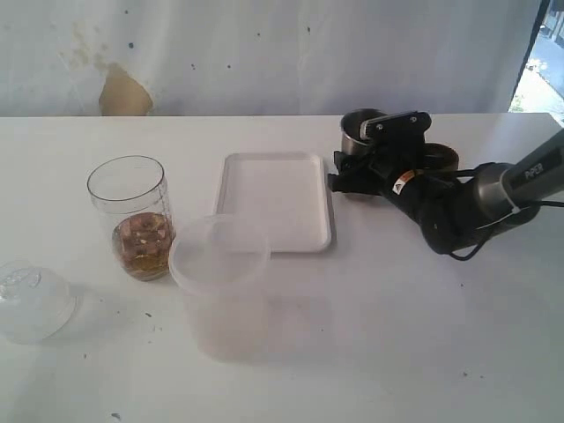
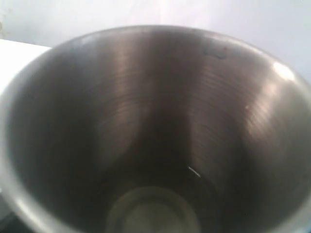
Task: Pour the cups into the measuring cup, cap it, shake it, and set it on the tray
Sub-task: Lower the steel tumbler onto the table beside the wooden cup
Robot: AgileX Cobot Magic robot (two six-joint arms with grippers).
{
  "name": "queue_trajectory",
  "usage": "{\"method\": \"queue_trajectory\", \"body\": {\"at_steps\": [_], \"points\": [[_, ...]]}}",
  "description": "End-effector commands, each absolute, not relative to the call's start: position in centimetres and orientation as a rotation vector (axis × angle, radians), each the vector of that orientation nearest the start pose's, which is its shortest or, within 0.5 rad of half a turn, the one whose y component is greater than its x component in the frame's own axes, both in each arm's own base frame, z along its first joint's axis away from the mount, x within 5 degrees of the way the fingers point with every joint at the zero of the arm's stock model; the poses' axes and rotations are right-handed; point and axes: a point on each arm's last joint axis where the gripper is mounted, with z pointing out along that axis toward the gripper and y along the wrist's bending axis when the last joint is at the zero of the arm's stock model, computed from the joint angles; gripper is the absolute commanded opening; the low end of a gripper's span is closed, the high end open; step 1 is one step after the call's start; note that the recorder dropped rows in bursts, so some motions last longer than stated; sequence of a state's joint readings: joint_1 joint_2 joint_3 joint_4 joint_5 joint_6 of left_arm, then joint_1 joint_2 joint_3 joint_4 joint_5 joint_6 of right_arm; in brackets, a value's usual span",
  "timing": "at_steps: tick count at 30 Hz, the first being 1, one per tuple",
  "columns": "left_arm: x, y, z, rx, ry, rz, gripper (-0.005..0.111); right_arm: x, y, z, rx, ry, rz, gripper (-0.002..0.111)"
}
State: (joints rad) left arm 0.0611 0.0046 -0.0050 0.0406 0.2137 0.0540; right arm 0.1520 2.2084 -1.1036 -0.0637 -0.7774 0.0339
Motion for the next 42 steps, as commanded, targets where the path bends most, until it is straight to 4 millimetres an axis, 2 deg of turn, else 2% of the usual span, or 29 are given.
{"method": "queue_trajectory", "body": {"at_steps": [1,7,14,17,24,27,38,42], "points": [[5.6,0.4,19.5,0.022,1.687,0.117,0.001,43.4,6.9,10.2,-0.181,1.793,0.130,0.000],[5.6,0.4,19.5,0.022,1.687,0.117,0.001,43.3,6.9,8.9,-0.183,1.829,0.129,0.000],[5.6,0.4,19.5,0.022,1.687,0.117,0.001,43.3,6.8,8.9,-0.180,1.829,0.128,0.002],[5.6,0.4,19.5,0.022,1.687,0.117,0.001,43.3,6.8,8.9,-0.181,1.831,0.128,0.013],[5.6,0.4,19.5,0.022,1.687,0.117,0.001,43.3,6.8,8.9,-0.181,1.838,0.128,0.061],[5.6,0.4,19.5,0.022,1.687,0.117,0.001,43.3,6.8,8.8,-0.181,1.840,0.127,0.072],[5.6,0.4,19.5,0.022,1.687,0.117,0.001,43.3,6.8,8.8,-0.202,1.843,0.111,0.073],[5.6,0.4,19.5,0.022,1.687,0.117,0.001,43.1,7.2,8.7,-0.268,1.856,0.117,0.073]]}}
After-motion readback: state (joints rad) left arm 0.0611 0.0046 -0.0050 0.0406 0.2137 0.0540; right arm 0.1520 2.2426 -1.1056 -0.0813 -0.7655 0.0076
